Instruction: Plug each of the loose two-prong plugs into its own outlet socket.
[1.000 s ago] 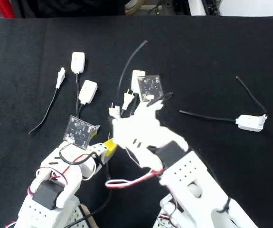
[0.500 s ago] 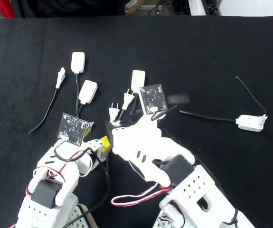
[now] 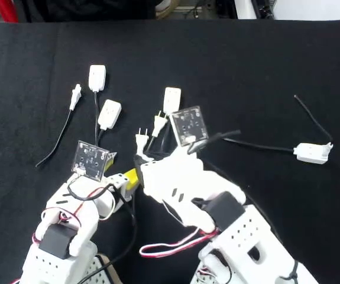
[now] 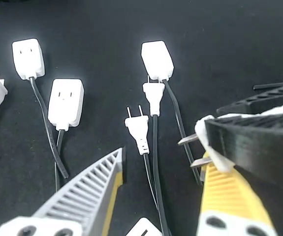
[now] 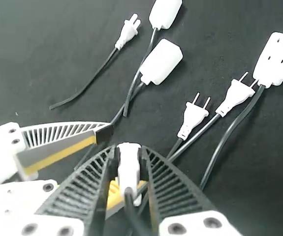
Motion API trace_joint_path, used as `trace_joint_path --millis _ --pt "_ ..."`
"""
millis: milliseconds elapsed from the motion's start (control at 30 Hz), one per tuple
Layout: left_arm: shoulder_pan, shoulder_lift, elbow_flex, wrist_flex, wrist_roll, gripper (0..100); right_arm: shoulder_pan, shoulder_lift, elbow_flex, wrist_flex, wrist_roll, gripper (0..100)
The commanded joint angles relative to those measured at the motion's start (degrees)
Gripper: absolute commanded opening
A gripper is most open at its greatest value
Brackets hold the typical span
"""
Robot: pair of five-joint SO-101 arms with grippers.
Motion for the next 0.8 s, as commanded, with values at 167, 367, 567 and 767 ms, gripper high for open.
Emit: trace_joint_path --millis 167,367,567,767 --pt "-1.7 -0.5 -0.9 -2.0 3.3 26 -3.1 15.7 -10.1 6.3 2.5 1.5" --pt "-4.9 -0.5 -1.0 -3.7 3.6 26 -3.1 18.4 -12.4 9.1 3.6 1.5" --pt "-5.7 -0.5 -1.0 -3.7 3.7 26 -3.1 18.8 -13.1 11.1 5.3 1.5" --pt "-5.3 -0.5 -1.0 -3.2 3.7 26 -2.8 18.8 -14.3 12.0 6.4 1.5"
